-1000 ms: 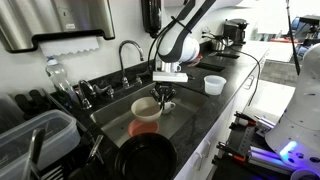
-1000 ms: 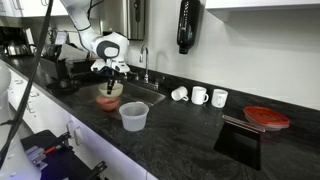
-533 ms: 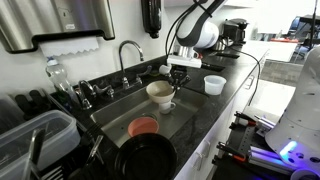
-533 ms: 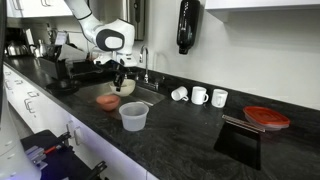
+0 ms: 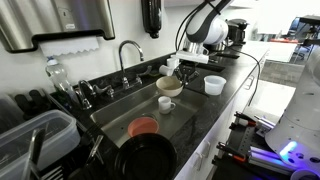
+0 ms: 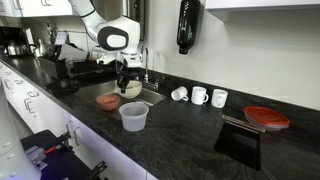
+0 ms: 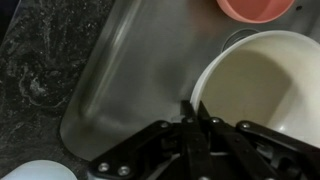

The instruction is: Remove the bowl from the sink and put it on the right side of the counter

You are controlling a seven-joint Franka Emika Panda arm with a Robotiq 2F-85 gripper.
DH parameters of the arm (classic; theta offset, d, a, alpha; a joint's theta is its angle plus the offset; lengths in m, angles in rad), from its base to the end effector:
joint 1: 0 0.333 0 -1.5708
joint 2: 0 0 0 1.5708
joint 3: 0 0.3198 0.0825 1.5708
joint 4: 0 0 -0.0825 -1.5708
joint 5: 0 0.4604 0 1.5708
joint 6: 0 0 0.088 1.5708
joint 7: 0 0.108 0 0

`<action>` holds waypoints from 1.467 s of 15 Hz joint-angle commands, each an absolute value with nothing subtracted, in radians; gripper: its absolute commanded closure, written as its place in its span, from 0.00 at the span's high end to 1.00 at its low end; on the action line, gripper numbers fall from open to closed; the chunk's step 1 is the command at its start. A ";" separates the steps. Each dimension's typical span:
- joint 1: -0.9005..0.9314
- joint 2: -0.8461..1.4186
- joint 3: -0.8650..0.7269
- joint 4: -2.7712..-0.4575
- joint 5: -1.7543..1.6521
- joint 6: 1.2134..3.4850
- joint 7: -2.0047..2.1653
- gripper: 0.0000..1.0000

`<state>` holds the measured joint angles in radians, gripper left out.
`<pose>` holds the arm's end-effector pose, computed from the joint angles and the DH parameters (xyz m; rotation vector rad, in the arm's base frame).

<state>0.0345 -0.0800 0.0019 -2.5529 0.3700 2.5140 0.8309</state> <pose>0.4986 0.0153 0.2437 -2.4977 1.5155 0.0832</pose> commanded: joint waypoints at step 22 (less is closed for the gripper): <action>-0.155 -0.061 -0.136 -2.550 0.363 2.638 1.082 0.01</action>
<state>-0.1356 -0.0737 -0.1325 -2.5526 0.3708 2.6077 1.0056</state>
